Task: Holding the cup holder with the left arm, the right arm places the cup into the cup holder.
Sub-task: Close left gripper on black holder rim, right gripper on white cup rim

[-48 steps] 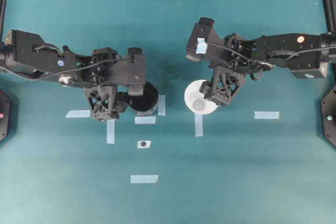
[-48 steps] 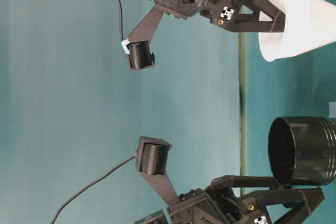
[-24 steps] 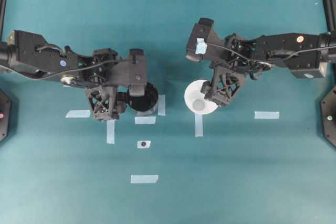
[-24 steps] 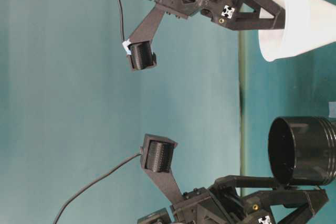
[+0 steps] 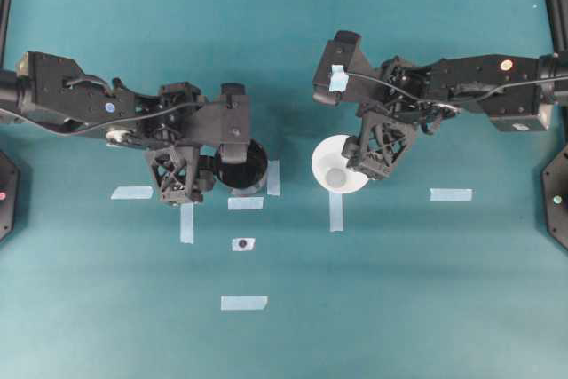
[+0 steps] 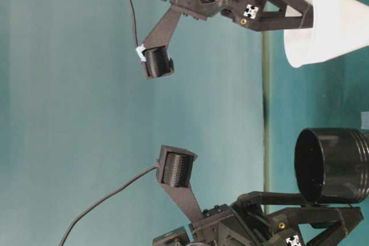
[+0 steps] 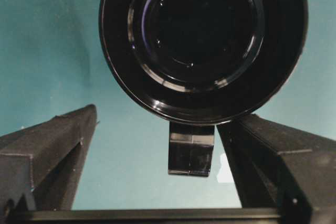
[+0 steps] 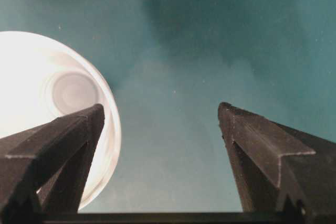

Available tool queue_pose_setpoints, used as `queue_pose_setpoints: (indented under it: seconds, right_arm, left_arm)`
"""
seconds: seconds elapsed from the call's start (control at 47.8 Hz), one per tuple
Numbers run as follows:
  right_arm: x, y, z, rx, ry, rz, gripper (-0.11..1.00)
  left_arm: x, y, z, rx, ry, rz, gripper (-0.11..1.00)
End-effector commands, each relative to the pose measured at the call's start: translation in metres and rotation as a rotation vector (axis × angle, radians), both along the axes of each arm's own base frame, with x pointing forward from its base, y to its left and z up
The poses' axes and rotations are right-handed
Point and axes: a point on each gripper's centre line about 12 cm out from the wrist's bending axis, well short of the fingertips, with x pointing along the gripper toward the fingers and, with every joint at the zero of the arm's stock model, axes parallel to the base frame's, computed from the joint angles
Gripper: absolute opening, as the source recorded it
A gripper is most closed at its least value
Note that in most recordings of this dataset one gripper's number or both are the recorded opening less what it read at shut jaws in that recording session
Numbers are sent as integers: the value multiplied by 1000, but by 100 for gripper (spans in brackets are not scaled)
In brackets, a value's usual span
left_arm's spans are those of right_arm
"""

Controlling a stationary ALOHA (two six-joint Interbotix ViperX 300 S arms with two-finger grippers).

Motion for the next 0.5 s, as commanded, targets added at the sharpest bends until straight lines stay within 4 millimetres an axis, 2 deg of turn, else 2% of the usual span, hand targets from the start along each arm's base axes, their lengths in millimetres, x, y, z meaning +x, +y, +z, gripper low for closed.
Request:
queue_pose_setpoints:
  seconds: [0.0,0.125,0.23,0.335,0.481]
  right_arm:
    - [6,-2,11,-5,-35,-6,91]
    - [7,-2,11,-7,-38,-4,89]
    - [7,-2,11,-5,-38,-6,79]
    - [10,-1,13,-4,-48,-2,61]
    - [13,2,15,-3,-56,3,25]
  left_arm:
    - [6,2,11,7,-35,2,91]
    - [8,2,12,9,-41,1,82]
    - [8,3,12,6,-39,5,72]
    - [8,2,12,6,-33,2,57]
    - [9,0,14,7,-24,-6,30]
